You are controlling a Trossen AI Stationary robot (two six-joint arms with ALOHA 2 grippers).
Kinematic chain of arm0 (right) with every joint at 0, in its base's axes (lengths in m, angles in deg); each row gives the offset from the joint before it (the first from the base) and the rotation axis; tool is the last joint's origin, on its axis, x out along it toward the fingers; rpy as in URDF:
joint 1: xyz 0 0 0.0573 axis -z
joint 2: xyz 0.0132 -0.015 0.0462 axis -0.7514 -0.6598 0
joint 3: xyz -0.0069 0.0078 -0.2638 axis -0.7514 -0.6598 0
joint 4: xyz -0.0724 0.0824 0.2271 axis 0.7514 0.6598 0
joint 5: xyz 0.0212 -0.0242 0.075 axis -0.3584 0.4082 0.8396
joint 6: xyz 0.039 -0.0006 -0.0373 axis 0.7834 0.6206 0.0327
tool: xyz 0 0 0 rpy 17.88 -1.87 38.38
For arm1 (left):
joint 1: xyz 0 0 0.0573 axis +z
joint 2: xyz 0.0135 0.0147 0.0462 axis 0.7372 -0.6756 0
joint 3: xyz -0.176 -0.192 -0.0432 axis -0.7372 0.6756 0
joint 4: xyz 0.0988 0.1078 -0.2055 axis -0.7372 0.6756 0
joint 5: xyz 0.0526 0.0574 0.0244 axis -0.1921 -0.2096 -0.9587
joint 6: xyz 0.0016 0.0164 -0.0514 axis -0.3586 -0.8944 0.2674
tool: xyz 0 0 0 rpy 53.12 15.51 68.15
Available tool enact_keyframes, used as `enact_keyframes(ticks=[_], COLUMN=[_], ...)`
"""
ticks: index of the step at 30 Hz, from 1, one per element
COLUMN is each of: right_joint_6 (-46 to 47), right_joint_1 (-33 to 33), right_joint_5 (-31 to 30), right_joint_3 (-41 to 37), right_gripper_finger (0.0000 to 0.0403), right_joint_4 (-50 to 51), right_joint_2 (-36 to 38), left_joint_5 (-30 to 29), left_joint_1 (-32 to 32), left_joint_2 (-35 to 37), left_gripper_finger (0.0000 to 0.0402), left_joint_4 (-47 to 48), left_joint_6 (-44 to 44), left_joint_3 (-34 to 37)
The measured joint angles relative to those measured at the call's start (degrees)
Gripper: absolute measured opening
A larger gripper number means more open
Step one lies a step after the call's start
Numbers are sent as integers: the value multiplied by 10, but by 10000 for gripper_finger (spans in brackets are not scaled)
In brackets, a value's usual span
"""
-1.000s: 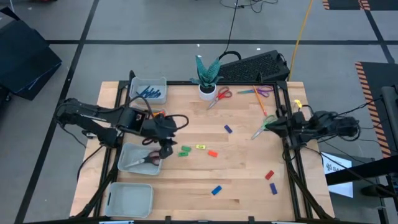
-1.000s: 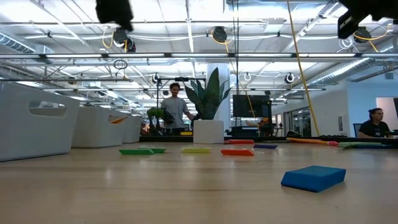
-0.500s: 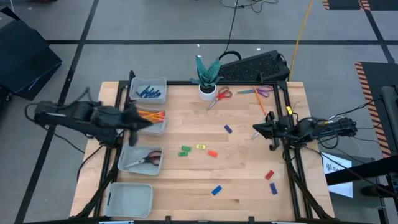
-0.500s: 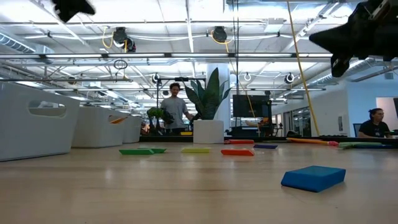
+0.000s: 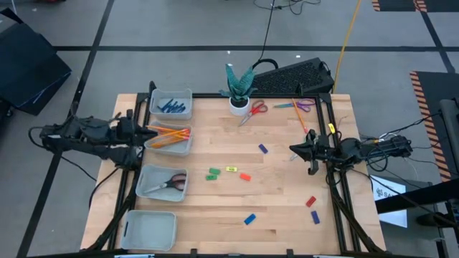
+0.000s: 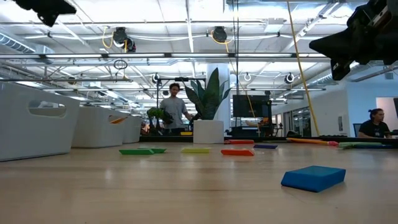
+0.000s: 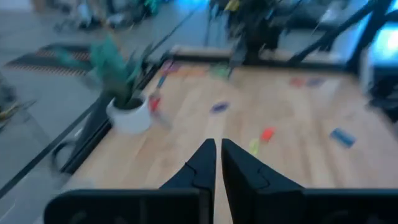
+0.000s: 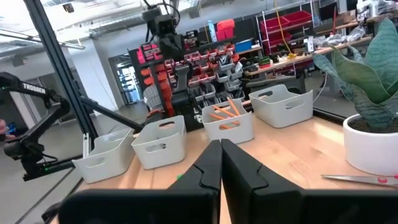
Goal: Sort crayons/erasers/pens/pencils in bins
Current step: Move the green scissors to the center of the table
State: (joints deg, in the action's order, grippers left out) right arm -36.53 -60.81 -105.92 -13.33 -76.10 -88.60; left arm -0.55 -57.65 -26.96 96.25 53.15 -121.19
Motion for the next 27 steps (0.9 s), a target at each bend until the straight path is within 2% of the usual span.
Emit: enact_keyframes(ticks=[5, 10, 27], right_joint_6=[0, 0, 1], right_joint_1=[0, 0, 0], right_joint_5=[0, 0, 0], right_joint_3=[0, -1, -1], right_gripper_finger=[2, 2, 2], right_joint_4=[0, 0, 0], right_joint_2=[0, 0, 0], left_joint_5=[76, 83, 74], left_joint_1=[0, 0, 0], left_joint_2=[13, 15, 14], left_gripper_finger=[28, 28, 28], left_joint_4=[-144, -222, -236], left_joint_6=[-86, -112, -98], left_joint_3=[55, 107, 117])
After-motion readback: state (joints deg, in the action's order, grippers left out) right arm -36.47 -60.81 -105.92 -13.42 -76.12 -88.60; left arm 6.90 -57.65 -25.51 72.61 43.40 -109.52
